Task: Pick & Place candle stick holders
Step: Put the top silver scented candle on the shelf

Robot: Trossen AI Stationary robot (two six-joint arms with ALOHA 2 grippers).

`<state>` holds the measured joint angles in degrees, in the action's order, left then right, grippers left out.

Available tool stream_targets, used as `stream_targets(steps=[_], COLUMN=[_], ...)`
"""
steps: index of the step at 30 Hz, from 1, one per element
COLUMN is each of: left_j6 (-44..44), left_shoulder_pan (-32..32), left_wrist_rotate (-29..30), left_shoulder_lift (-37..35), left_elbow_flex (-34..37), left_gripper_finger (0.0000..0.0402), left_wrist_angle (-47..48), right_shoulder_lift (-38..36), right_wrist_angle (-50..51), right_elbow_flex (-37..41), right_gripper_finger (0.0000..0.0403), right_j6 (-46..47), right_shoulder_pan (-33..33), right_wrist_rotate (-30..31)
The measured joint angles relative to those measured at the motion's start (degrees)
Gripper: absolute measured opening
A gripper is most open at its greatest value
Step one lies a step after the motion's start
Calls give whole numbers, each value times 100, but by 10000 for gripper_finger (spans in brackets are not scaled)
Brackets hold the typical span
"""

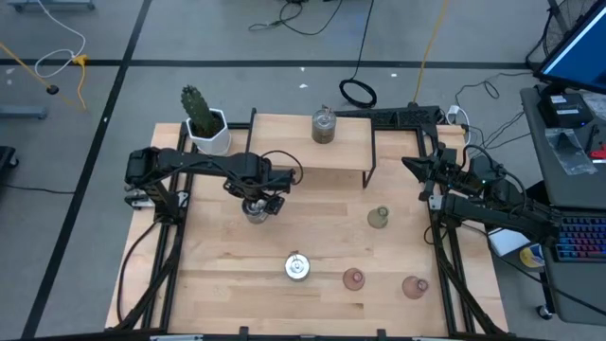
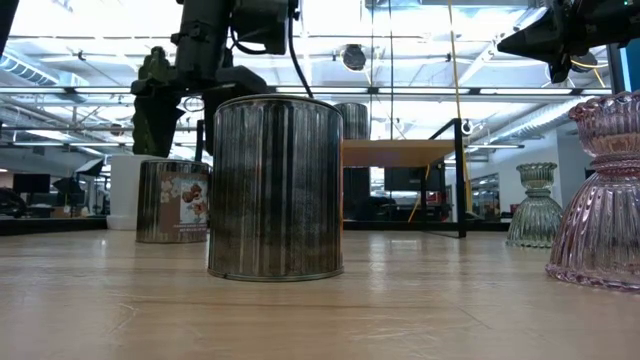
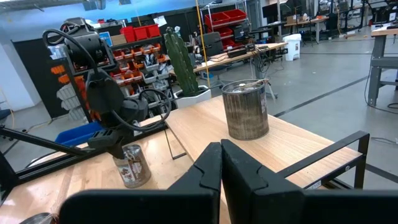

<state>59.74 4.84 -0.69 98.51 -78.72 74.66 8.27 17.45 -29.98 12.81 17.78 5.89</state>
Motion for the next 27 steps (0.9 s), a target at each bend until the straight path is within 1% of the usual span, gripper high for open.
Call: stream_targets(steps=[7,20,22,27], left_j6=[-81,-161,-161,-175], left_shoulder_pan=[76,182,191,232], left_wrist_rotate=[-215,-226,-268,-588], left_shoulder_lift=[-12,1,1,3], left_elbow_flex=[328,381,468,843], left_gripper_finger=[400,400,400,400], left_wrist_angle=[-440,-480,-631,-1120], right_shoulder_lift=[0,-2,-1,-2], right_wrist_angle=[-1,-2,-2,-2], right_elbow_flex=[0,0,0,0], right_gripper_finger=[0,0,0,0], right_j6=[-1,-1,0,-1], right_shoulder_pan=[0,0,0,0], right_wrist_rotate=[-1,0,-1,-1])
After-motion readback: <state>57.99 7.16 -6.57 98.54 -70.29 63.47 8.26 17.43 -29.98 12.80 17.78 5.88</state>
